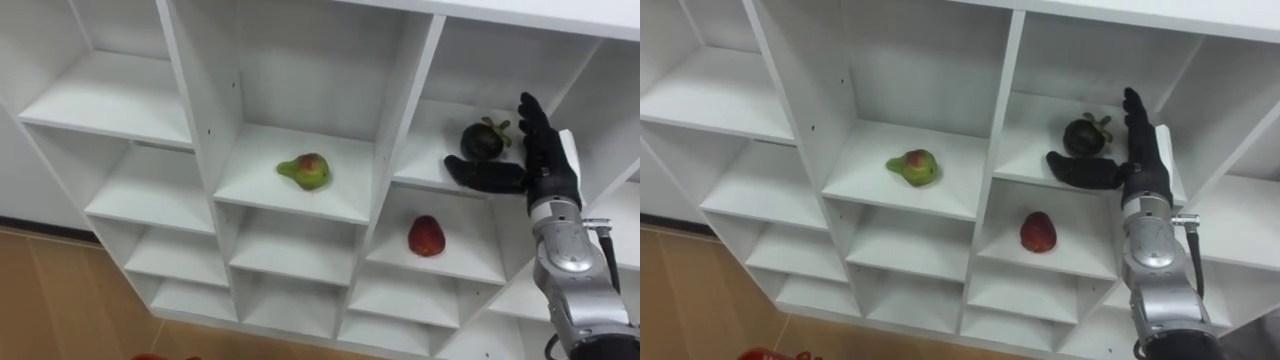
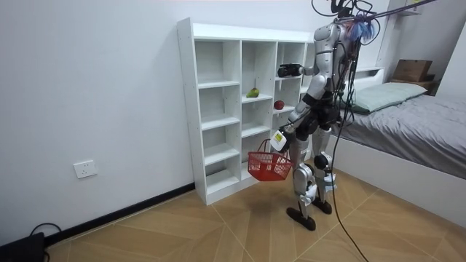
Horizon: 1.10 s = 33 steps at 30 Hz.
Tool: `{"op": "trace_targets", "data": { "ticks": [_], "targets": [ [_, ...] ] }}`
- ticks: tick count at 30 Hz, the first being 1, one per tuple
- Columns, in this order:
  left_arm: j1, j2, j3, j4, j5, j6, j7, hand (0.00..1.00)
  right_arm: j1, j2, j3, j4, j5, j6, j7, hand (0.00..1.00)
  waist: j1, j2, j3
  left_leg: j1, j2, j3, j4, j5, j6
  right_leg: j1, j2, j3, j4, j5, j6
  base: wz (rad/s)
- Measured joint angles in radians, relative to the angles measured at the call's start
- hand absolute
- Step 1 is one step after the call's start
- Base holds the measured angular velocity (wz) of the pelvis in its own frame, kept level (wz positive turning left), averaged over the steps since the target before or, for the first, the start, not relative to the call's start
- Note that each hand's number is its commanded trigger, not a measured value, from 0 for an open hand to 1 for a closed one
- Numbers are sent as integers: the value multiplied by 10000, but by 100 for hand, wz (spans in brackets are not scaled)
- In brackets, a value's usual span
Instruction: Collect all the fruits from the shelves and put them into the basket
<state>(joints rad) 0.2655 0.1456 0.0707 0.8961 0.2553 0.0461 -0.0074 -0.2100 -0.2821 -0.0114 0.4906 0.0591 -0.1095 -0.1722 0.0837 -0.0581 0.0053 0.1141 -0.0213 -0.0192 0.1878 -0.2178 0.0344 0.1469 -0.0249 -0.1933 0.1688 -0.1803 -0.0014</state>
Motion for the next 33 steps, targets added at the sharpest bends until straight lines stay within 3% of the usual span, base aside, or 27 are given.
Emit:
{"op": "trace_targets", "data": {
  "ticks": [4,5,7,8,19,33],
  "targets": [
    [-12,-9,0,-1,-5,76,-55,100,-26,-5,-6,97,-170,-12,5,0,-22,31,-3,-6,-15,-83,9,1,-1,26,-4,-40,-2,0,0,3],
    [-30,-9,0,-1,-7,132,-61,100,-45,-11,-7,139,-189,-17,7,5,-24,32,-4,-4,-17,-94,10,2,-1,30,-5,-42,-1,0,0,4],
    [-66,-10,0,-1,-9,229,-76,100,-95,-17,-6,200,-207,-7,17,84,-21,35,-5,-1,-17,-105,14,6,-3,39,-3,-41,-1,0,0,0],
    [-72,-10,0,-1,-9,238,-87,100,-95,-17,-6,207,-215,-7,17,100,-21,37,-6,0,-18,-110,17,6,-3,44,-4,-46,-3,0,0,0],
    [-128,40,3,-128,27,391,-467,100,-259,-377,-131,245,-1834,147,-44,100,5,14,-30,21,-19,-112,24,7,-2,65,-5,-76,-5,0,0,0],
    [-190,112,-174,-125,2,376,-454,100,-475,-335,181,437,-1803,160,26,100,50,-9,-28,30,-19,-142,14,6,-2,96,-7,-80,-15,0,1,0]
  ]
}}
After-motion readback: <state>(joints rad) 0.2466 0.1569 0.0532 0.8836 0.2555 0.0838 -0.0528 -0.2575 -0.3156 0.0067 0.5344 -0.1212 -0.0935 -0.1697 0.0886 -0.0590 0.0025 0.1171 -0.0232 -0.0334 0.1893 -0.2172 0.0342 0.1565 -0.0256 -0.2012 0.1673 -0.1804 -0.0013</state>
